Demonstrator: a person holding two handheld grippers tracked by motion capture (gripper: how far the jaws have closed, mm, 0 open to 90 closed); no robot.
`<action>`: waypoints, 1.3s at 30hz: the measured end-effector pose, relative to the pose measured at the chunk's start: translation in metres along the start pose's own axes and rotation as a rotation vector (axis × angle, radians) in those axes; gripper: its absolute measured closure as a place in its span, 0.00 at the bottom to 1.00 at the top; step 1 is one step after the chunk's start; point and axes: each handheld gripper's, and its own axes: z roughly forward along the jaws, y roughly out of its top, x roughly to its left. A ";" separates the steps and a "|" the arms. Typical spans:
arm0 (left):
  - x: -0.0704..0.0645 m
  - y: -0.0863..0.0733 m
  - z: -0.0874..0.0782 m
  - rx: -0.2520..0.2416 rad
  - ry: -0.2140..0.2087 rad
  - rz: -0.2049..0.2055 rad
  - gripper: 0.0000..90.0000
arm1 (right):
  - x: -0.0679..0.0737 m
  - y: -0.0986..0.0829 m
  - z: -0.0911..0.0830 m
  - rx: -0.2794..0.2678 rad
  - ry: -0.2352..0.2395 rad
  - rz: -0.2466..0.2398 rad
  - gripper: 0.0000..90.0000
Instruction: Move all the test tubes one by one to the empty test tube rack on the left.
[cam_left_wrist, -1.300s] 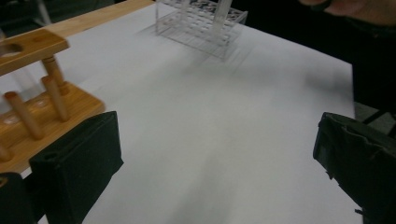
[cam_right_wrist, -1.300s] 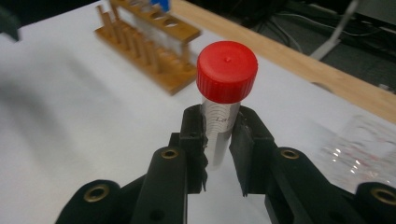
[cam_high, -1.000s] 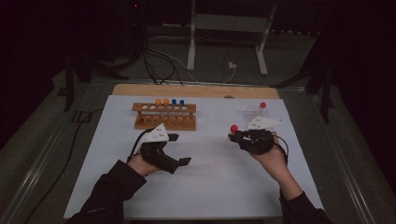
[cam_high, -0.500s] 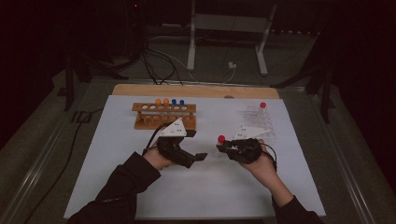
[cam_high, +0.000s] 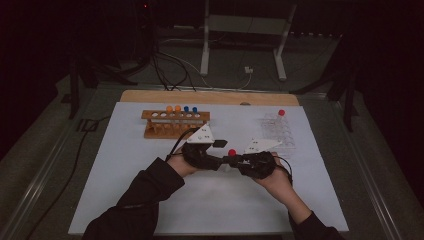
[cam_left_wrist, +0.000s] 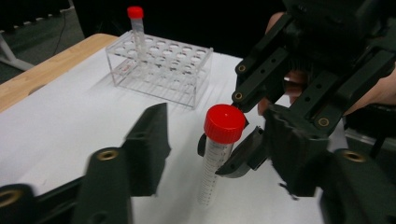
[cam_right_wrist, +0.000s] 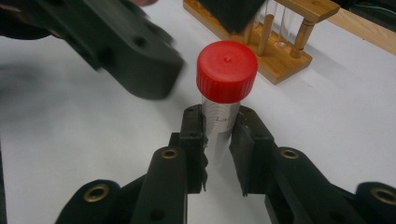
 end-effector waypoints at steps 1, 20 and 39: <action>0.000 0.000 0.001 0.001 -0.007 -0.001 0.55 | 0.000 0.000 0.000 0.000 0.004 0.001 0.83; 0.001 -0.002 -0.002 -0.016 -0.014 0.010 0.80 | 0.002 0.001 -0.001 -0.019 0.023 -0.007 0.77; 0.034 -0.020 -0.069 -0.033 0.172 -0.052 0.80 | 0.005 0.003 -0.005 -0.043 -0.012 0.006 0.20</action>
